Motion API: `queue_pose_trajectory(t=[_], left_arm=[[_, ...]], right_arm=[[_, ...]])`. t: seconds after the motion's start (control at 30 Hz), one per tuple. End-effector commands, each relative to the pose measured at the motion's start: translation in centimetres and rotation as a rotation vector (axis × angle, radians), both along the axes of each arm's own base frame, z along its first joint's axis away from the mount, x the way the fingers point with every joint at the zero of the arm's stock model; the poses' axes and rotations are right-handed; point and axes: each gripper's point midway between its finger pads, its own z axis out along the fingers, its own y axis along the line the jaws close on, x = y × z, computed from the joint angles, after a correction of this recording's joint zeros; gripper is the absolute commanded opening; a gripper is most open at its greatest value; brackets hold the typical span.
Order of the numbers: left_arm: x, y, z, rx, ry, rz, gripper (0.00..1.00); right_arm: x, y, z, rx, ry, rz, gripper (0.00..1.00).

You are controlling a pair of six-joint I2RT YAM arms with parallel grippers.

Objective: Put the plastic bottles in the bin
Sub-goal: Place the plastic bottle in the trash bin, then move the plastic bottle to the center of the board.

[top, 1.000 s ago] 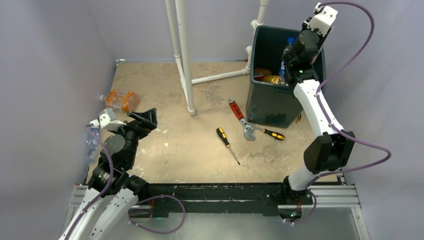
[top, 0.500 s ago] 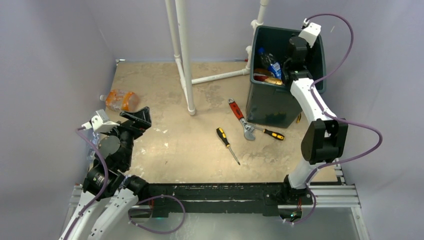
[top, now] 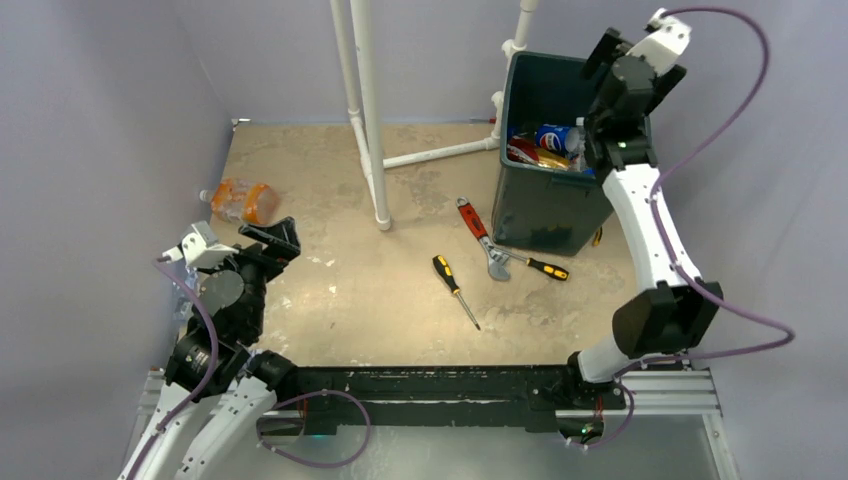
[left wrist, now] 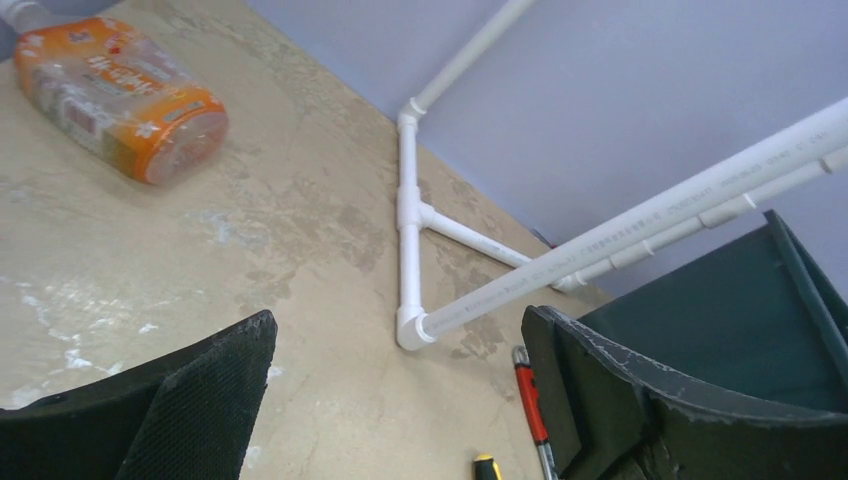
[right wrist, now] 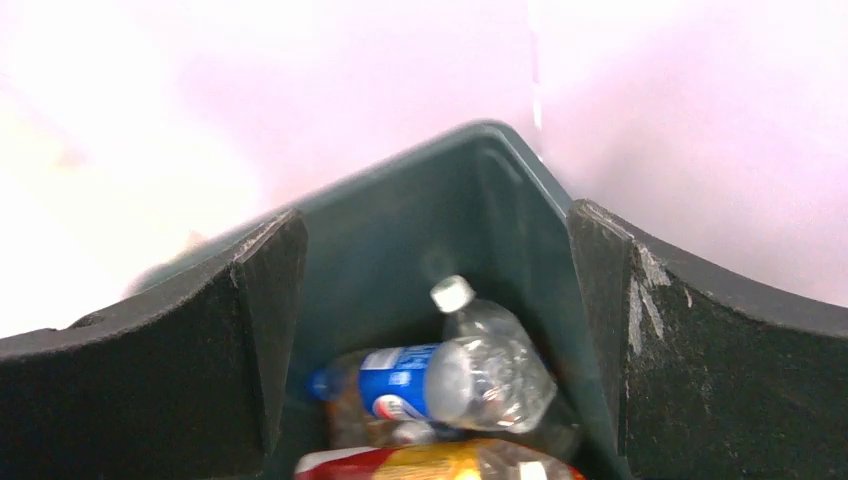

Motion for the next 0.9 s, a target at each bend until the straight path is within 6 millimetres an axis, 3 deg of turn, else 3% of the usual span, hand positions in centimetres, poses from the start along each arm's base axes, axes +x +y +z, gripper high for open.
queue_pose_trajectory(t=[0.0,0.07,0.17,0.33,0.5,0.7,0.87], left_arm=[[-0.7,2.9,0.9,0.018,0.020,0.147,0.94],[-0.9,3.9,0.8,0.041,0.053,0.203,0.97],[-0.7,4.2,0.9,0.071,0.102,0.229,0.99],[0.5,2.3,0.6,0.098,0.168,0.149,0.99],[2.0,1.4,-2.2,0.154,0.308,0.150,0.99],[3.7,0.9,-4.0,0.100,0.346,0.211,0.99],[5.5,1.9,-3.7,0.030,0.330,0.342,0.99]], right_arm=[[-5.7,2.1,11.9,0.157,-0.334,0.152,0.99],[-9.2,4.2,14.6,0.211,-0.442,0.272,0.99],[-12.3,7.9,14.4,0.277,-0.500,0.502,0.99],[-15.2,15.0,9.5,0.285,-0.372,0.846,0.99],[-20.0,21.4,5.0,0.252,-0.290,1.143,0.99],[-24.2,24.4,-0.7,0.308,-0.239,1.384,0.99],[-26.2,24.7,-2.6,0.307,-0.240,1.442,0.99]])
